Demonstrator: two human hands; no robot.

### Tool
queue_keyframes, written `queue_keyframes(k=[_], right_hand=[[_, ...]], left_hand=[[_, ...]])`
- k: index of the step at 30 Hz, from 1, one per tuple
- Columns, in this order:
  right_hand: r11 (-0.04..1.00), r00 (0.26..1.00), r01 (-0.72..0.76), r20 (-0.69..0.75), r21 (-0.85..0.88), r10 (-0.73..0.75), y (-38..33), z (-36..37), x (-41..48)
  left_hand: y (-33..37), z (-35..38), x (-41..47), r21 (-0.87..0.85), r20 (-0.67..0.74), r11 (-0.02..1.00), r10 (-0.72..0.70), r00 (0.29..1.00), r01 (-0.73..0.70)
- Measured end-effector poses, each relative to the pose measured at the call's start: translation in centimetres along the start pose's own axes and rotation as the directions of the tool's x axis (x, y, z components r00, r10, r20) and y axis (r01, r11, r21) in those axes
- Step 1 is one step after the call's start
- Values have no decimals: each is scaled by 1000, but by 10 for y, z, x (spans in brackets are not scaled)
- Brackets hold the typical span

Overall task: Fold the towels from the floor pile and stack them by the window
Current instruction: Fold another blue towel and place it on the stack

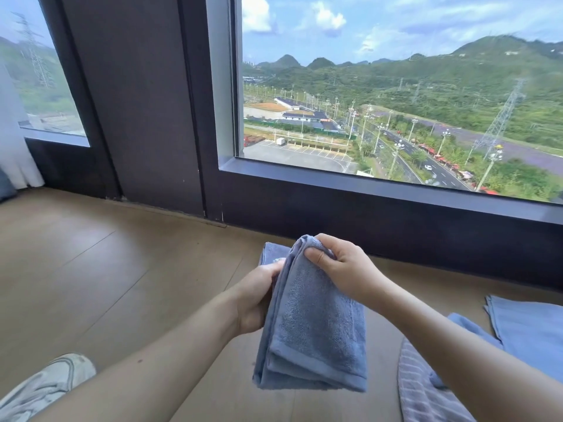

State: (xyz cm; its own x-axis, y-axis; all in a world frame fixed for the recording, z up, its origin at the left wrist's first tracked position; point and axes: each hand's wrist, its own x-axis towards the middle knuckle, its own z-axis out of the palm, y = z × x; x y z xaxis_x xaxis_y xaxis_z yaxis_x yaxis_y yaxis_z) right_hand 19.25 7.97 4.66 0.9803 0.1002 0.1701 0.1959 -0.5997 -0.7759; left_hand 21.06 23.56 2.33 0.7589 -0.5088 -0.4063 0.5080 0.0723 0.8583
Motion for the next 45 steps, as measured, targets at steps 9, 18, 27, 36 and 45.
queue_keyframes(k=[9,18,27,36,45], right_hand=[[990,996,61,65,-129,-53,-9,3,2],[966,993,-16,-121,-258,-16,-16,10,4],[975,1000,-29,-12,-222,26,-9,2,0],[994,964,27,266,-106,2,-20,-13,-7],[991,988,42,-143,-126,-60,-15,-8,-4]], left_hand=[[9,0,7,38,-64,999,34,997,-31],[9,0,4,69,44,989,126,991,-129],[8,-7,7,304,-74,940,184,980,-153],[19,-13,19,237,-246,949,266,932,-209],[19,4,9,274,22,911,313,950,-307]])
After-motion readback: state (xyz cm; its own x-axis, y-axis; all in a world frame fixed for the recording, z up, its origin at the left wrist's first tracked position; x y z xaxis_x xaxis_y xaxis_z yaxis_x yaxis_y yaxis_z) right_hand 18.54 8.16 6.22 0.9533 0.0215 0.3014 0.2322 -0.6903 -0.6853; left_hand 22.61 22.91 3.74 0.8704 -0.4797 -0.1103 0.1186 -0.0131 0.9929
